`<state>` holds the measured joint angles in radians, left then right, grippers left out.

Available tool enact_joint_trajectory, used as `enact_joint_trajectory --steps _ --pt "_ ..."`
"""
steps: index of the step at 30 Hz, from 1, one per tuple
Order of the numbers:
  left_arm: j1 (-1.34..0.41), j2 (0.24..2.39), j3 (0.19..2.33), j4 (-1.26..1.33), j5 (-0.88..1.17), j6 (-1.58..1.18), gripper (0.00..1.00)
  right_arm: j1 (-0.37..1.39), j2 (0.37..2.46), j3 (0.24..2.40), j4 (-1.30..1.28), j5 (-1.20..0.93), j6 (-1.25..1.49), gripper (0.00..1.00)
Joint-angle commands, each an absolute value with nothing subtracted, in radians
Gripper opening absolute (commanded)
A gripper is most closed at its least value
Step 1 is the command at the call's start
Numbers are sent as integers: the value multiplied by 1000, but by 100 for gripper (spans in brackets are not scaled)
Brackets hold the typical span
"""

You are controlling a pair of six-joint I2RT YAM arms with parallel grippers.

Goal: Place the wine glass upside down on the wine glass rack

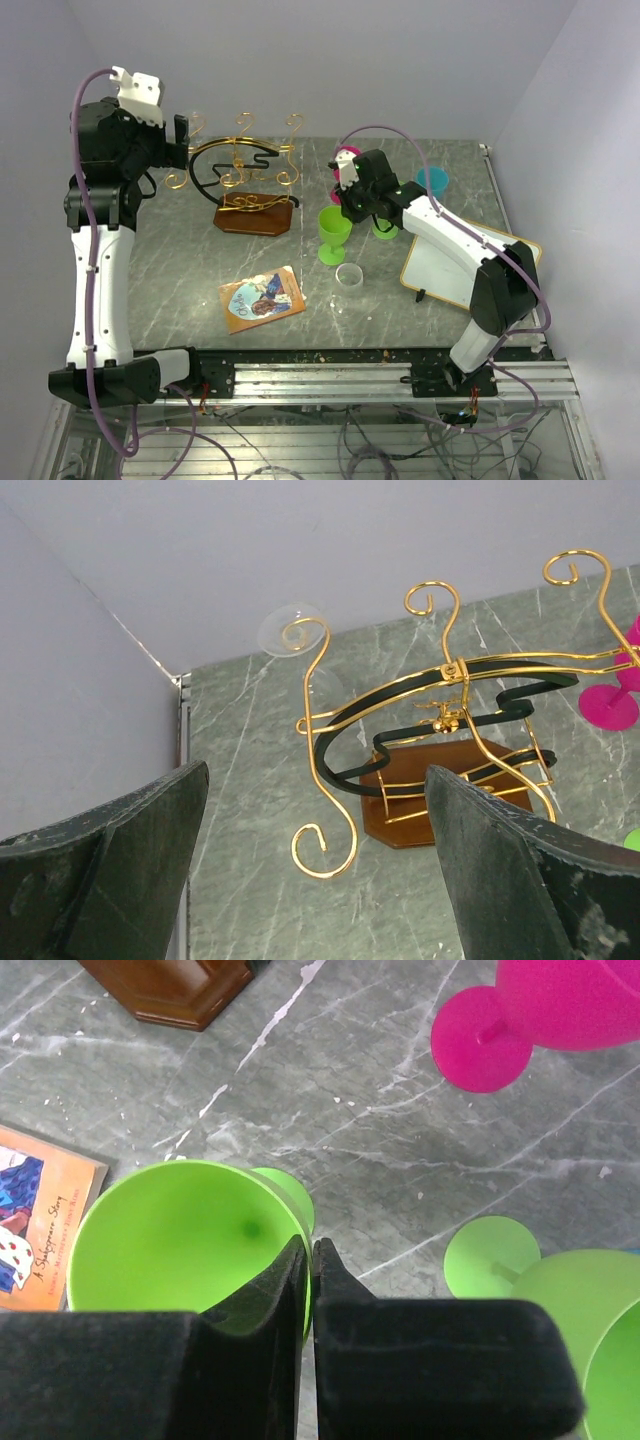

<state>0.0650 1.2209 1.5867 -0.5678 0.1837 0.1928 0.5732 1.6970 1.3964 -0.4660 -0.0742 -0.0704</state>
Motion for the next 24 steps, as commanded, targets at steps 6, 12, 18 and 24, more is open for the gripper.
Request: enact_joint_trajectory --steps 6,12,18,24 --pt "104 1226 1594 -529 227 97 99 528 1604 1417 -457 -79 -69 0" --pt "113 1234 1594 -521 333 60 100 420 1515 1485 -488 -249 -57 0" --pt "116 1241 1586 -485 409 -19 100 338 1421 1555 -513 -379 -60 0" --pt "116 1257 1586 -434 534 -161 99 287 1400 1707 -546 -430 -75 0"
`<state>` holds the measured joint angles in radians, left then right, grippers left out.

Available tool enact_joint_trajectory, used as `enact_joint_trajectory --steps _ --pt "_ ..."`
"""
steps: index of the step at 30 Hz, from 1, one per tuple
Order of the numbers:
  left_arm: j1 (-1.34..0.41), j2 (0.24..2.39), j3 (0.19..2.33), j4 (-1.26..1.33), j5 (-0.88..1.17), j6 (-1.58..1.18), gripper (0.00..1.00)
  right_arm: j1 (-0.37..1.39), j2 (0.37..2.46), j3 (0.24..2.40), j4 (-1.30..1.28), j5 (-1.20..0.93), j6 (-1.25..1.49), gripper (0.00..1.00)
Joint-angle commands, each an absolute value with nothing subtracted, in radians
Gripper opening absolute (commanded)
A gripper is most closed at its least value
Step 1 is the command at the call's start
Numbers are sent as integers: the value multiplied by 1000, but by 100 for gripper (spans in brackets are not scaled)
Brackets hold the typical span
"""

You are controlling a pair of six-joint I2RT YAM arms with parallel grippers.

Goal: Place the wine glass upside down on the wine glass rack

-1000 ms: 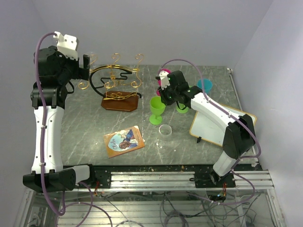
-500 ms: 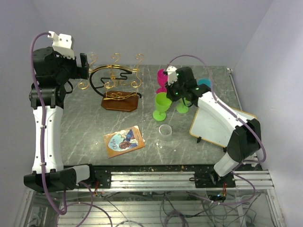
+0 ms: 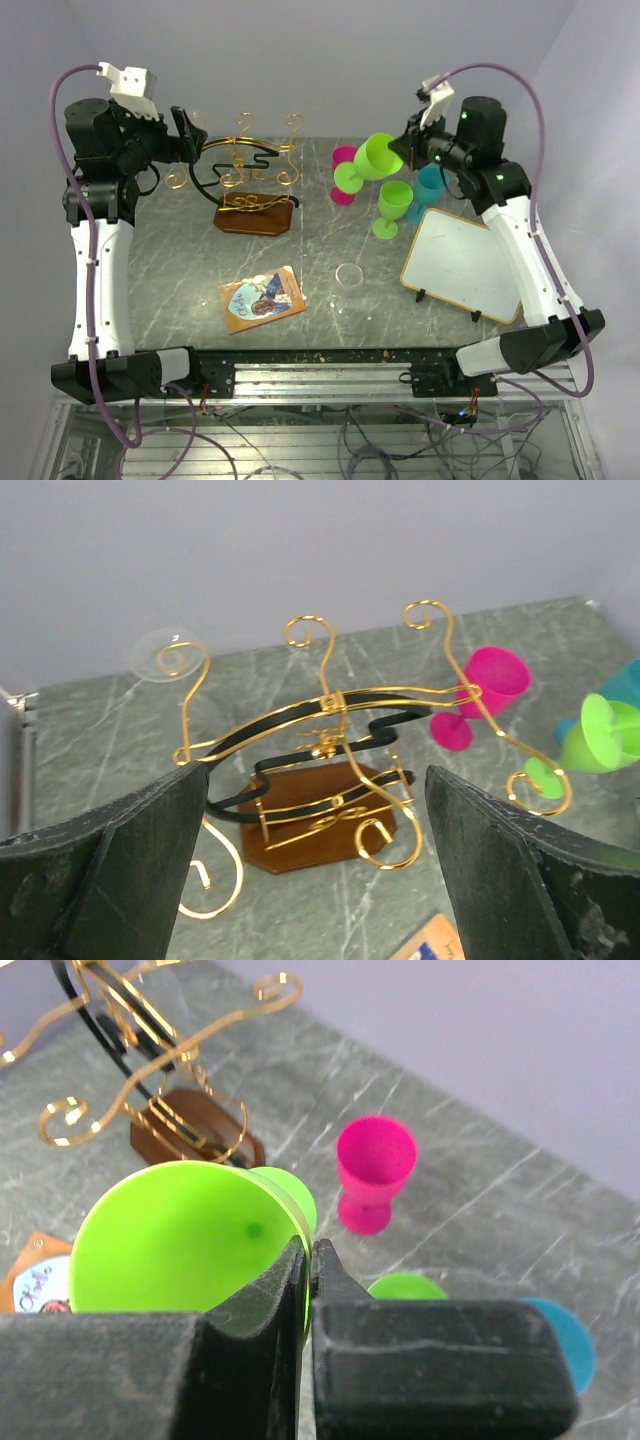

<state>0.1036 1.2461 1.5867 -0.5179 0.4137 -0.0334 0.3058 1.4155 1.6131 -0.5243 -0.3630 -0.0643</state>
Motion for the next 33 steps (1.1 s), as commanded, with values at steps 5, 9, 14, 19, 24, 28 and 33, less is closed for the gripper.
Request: enact_joint_trajectory --steps 5,9,14,19,24,28,33 --pt "111 1275 1542 -318 666 -349 95 286 1461 1891 -523 -522 -44 0" --pt "69 1292 1559 -269 713 -433 94 293 1521 2010 -472 -607 32 0" --pt "-2 1306 1574 -247 712 -492 93 336 1607 2115 -440 -630 98 0" --pt "-114 1320 1558 -252 720 -482 91 391 1678 2197 -444 -639 113 0" --pt "-186 1329 1504 -245 702 -480 86 434 1702 2217 -448 -640 112 0" --pt "-206 1336 1478 -247 678 -486 81 446 1699 2193 -438 -642 118 0" --pt "-211 1340 1451 -239 669 -490 74 446 1689 2171 -429 -647 123 0"
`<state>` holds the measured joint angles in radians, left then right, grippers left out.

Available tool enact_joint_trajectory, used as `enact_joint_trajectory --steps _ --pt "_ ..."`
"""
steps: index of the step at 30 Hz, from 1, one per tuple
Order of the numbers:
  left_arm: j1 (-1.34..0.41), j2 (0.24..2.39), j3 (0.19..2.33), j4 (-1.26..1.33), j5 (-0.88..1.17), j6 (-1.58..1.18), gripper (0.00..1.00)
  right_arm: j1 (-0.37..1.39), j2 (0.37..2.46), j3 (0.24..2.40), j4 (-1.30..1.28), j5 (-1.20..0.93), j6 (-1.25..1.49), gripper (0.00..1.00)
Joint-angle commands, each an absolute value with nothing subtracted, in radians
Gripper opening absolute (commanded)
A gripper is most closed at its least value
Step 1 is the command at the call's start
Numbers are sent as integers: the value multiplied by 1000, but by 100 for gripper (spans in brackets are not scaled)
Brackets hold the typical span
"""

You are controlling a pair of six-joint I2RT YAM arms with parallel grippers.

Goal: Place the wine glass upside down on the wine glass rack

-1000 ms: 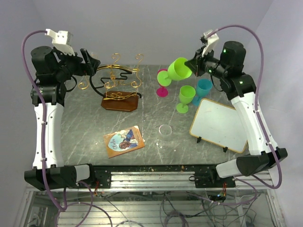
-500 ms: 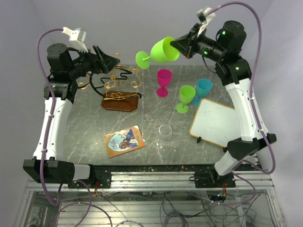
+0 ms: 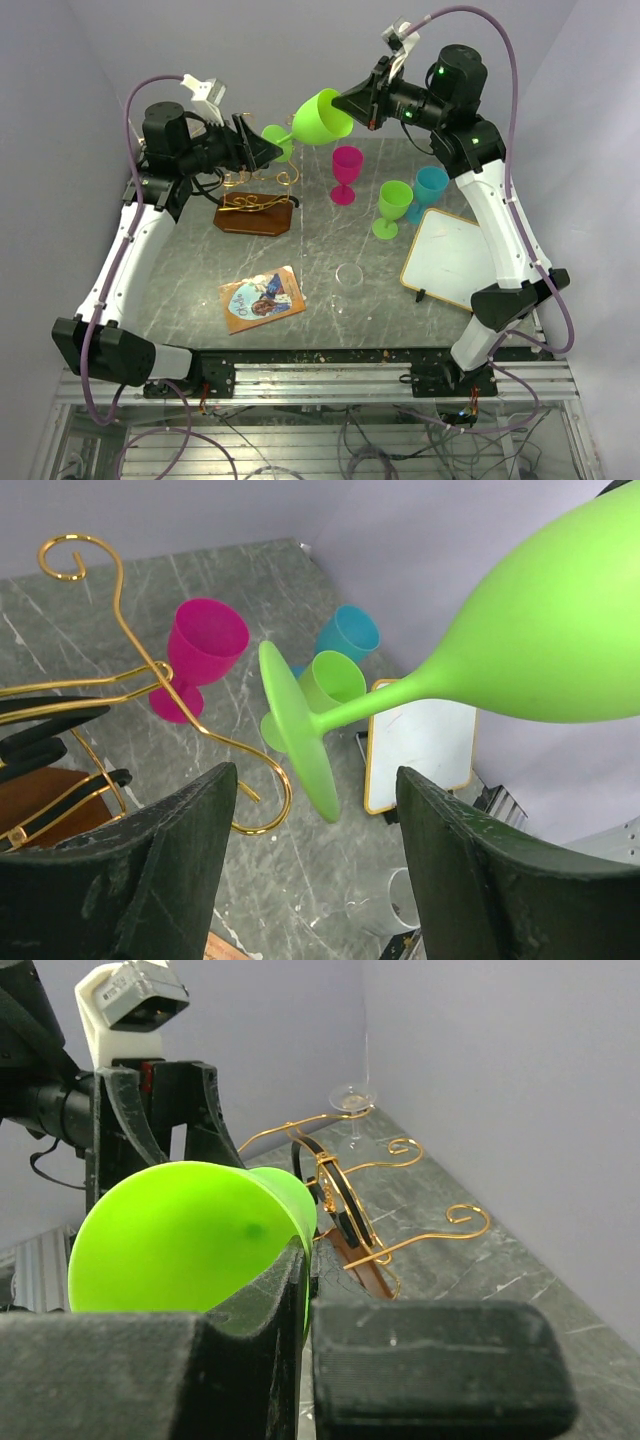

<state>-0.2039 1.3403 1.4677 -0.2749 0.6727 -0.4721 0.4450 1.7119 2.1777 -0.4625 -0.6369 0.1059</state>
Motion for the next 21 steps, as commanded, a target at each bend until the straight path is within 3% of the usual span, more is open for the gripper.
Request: enact_joint_trajectory --steps 1,10,16,21 --pt "-213 1342 1444 -232 672 -496 72 446 1688 2169 -428 -647 123 0" --pt "-217 1348 1421 -192 702 -523 41 446 1668 2135 -424 -633 106 0" --pt "-218 1350 1413 -175 703 -531 32 446 1666 2129 -422 -650 113 0" --pt "-218 1350 1411 -163 712 -539 14 446 1664 2124 -422 -652 108 0"
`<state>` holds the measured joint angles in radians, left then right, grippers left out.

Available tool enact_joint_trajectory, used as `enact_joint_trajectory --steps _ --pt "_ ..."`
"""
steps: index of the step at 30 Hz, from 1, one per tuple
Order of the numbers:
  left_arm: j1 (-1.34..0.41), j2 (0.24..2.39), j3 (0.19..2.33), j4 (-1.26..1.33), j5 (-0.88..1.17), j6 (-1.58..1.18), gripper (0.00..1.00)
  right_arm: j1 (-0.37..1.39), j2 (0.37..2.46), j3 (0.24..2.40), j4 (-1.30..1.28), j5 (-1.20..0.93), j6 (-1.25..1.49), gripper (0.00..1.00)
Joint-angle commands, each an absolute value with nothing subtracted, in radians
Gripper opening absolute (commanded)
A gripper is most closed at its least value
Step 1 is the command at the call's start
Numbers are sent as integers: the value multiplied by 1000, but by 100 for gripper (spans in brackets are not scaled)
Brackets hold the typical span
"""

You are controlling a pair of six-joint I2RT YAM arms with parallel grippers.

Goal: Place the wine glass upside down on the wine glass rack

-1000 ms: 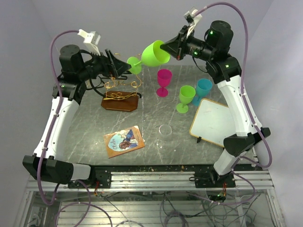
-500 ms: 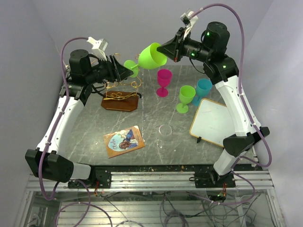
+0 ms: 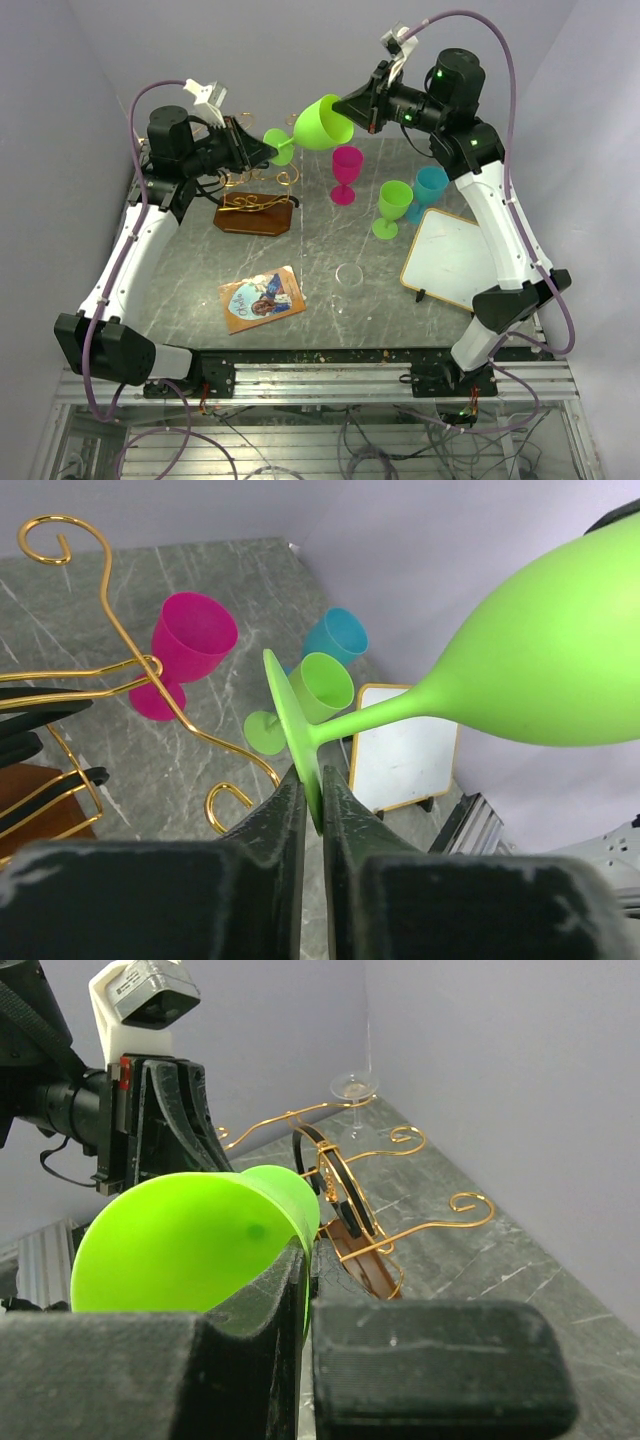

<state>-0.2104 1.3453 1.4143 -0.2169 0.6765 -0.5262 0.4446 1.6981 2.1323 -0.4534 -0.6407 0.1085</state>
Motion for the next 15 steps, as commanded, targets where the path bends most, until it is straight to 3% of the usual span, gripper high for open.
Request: enact_joint_trajectory --steps 1,4,9,15 --pt "-218 1350 1411 -163 711 -541 10 447 1665 2121 -422 -654 106 0" --pt "-216 1349 1414 -169 702 -542 7 446 1661 2105 -419 -657 96 0" --pt "-206 1340 1420 -192 686 -524 7 447 1643 2081 -443 -634 47 36" --pt "-142 1319 1441 -227 658 -509 7 445 1613 2063 -486 -602 -21 52"
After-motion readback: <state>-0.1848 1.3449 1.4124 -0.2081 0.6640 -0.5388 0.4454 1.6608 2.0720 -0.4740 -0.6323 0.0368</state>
